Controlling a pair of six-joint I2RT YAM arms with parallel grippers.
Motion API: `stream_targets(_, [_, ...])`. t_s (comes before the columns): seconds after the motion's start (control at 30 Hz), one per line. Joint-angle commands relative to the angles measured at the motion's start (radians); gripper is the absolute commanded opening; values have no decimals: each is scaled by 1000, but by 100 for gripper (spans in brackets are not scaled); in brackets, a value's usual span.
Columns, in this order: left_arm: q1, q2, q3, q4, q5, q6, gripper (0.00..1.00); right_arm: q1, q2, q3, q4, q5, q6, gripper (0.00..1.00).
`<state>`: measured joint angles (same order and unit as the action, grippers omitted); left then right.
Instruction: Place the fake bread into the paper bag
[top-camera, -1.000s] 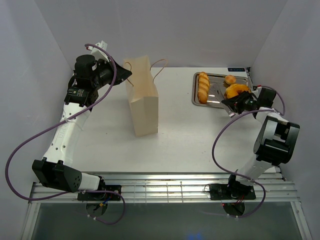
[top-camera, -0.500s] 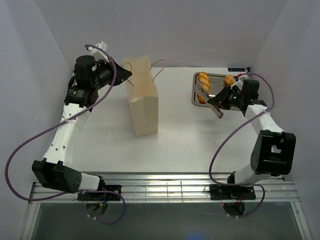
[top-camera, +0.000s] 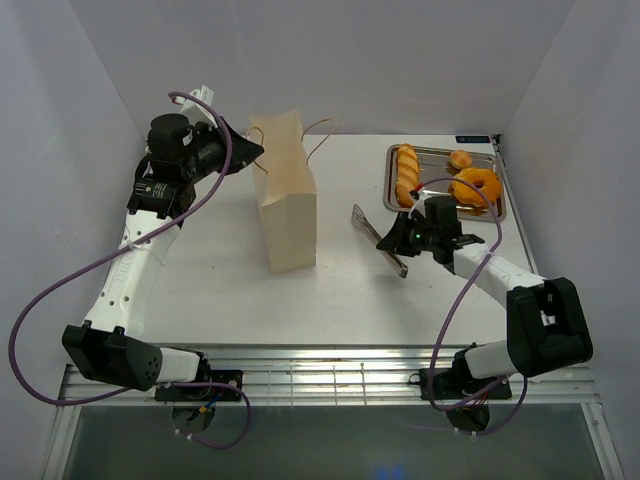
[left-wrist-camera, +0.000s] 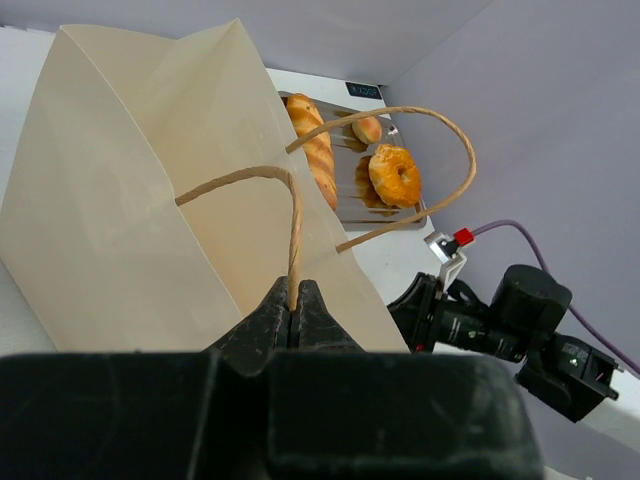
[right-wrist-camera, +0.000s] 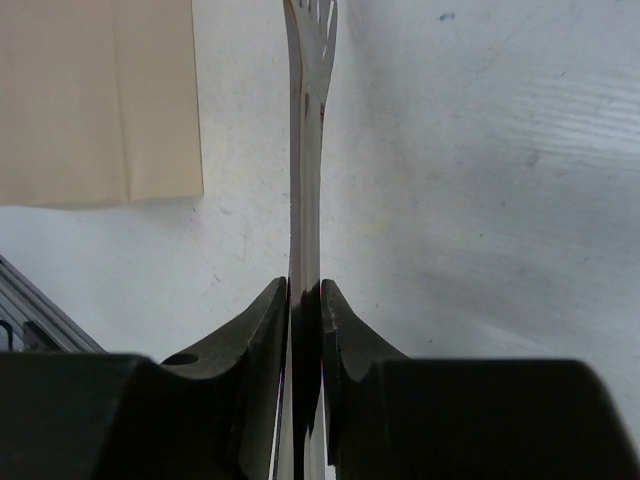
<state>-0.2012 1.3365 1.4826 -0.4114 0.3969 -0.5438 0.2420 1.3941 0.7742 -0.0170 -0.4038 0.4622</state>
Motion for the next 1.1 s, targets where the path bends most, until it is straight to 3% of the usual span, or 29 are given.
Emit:
stream_targets(0.0, [-3,-43,-13,10,11,-2,0,86,-23,-47,161,163,-11,23])
stream_targets(0.3, [-1,-46,-13,3,7,5,0,223,-7,-171,270,410,-7,31])
stream_targets(0.53, [-1,-46,-24,3,7,7,0,298,19,-253,341,566,36,44])
stream_targets(0.7, [-1,-45,-24,2,8,10,0,345,63,-274,377,631,49,46])
stream_targets(1.07, [-1,-53,-33,-4,3,24,0,529,95,-377,482,956,75,57])
